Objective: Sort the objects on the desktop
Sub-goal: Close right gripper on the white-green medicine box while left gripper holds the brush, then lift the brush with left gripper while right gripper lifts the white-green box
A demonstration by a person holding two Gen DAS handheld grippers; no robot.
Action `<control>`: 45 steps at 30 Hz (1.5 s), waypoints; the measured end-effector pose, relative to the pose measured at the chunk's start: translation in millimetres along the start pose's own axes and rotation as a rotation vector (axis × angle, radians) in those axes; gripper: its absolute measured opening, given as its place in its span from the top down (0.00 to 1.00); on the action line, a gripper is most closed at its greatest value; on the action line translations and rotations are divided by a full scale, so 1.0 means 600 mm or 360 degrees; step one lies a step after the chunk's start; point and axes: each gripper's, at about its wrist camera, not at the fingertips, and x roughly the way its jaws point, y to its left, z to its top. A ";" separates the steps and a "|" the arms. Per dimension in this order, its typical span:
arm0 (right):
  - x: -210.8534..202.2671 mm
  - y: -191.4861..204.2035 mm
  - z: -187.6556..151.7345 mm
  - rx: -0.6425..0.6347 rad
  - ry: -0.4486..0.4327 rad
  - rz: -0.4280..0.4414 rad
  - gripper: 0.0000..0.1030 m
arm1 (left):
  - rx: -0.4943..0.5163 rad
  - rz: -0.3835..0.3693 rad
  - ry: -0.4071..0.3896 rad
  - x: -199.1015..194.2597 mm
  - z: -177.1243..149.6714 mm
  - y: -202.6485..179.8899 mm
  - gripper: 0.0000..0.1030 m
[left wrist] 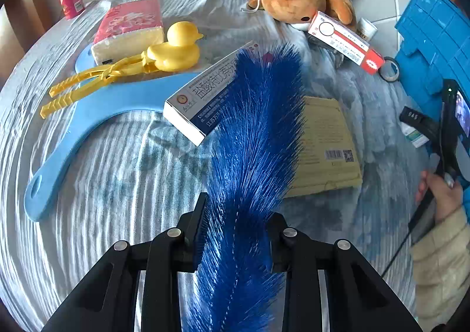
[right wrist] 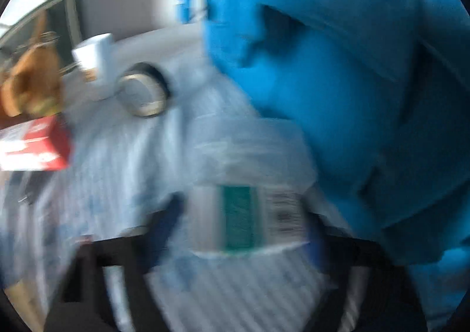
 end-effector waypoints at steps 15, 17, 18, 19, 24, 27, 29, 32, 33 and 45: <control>-0.122 0.110 -0.114 -0.0657 -0.0054 0.0350 0.25 | -0.0003 0.0003 -0.0029 -0.001 -0.013 -0.002 0.66; -0.127 0.099 -0.116 -0.0638 -0.0070 0.0365 0.20 | 0.0008 0.0010 -0.0033 -0.001 -0.014 -0.004 0.64; -0.129 0.093 -0.116 -0.0618 -0.0069 0.0378 0.19 | 0.0011 0.0015 -0.0036 0.000 -0.014 -0.005 0.64; -0.128 0.086 -0.118 -0.0600 -0.0066 0.0392 0.19 | 0.0021 0.0022 -0.0036 0.001 -0.016 -0.007 0.65; -0.112 0.075 -0.117 -0.0600 -0.0096 0.0497 0.05 | 0.0079 0.0073 -0.0082 -0.005 -0.024 -0.024 0.87; -0.103 0.092 -0.122 -0.0698 -0.0073 0.0517 0.41 | 0.0085 0.0091 -0.0134 -0.025 -0.024 -0.029 0.88; -0.108 0.097 -0.123 -0.0728 -0.0074 0.0534 0.41 | 0.0083 0.0104 -0.0180 -0.044 -0.022 -0.030 0.88; -0.131 0.096 -0.123 -0.0746 -0.0109 0.0580 0.41 | 0.0076 0.0139 -0.0258 -0.076 -0.016 -0.030 0.88; -0.147 0.093 -0.121 -0.0743 -0.0134 0.0605 0.41 | 0.0069 0.0147 -0.0288 -0.088 -0.012 -0.030 0.88; -0.282 0.088 -0.111 -0.0850 -0.0313 0.0795 0.41 | -0.0022 0.0199 -0.0413 -0.159 0.013 -0.046 0.88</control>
